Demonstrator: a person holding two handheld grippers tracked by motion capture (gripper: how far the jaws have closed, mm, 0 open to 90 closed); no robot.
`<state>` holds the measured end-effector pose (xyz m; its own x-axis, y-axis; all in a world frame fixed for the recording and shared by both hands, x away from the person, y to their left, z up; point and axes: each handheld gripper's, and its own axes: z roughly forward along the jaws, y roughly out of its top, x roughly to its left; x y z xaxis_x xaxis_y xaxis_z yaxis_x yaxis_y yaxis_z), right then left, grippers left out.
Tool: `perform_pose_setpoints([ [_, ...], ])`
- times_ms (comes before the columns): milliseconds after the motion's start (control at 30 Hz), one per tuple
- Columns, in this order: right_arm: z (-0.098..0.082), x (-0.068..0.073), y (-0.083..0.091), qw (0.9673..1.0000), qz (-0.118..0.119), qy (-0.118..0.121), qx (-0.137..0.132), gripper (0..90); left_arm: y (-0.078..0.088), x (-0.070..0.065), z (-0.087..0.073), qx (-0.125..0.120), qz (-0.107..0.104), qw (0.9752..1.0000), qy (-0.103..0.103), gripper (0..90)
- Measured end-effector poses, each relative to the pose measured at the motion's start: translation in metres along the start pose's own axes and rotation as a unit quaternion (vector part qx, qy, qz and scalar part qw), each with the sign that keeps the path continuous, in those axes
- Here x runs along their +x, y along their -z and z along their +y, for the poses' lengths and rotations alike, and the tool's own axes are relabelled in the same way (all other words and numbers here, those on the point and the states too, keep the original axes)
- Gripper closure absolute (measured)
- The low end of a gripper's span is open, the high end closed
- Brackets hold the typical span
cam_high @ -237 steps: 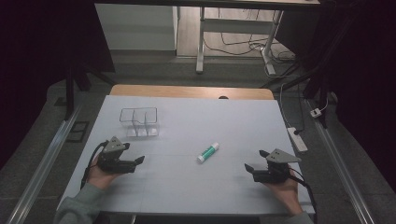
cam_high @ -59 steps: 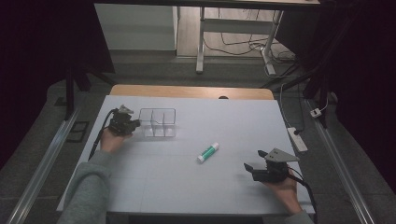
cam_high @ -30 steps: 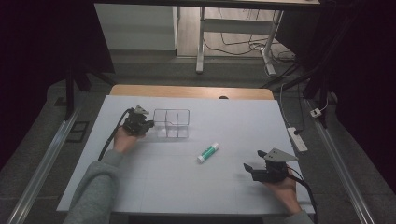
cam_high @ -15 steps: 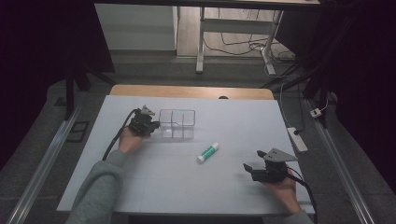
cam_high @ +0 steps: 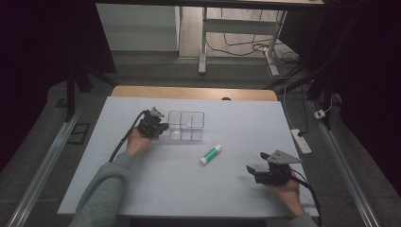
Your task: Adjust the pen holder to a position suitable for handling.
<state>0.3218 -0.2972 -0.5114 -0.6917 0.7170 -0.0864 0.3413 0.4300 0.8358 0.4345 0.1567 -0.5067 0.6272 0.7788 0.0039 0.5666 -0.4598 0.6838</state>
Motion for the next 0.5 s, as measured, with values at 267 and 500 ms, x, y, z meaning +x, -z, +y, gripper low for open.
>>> perform_pose_setpoints([
  [267,0.0,-0.0003,0.0006,1.0,-0.002,0.002,0.002,20.9,-0.0013,-0.0025,0.0005,0.004,-0.005,1.0,-0.006,88.6],
  [500,0.0004,0.0,0.001,1.0,0.002,-0.003,-0.003,20.9,-0.0009,-0.0014,-0.0003,0.0,-0.009,0.9999,-0.006,88.5],
])
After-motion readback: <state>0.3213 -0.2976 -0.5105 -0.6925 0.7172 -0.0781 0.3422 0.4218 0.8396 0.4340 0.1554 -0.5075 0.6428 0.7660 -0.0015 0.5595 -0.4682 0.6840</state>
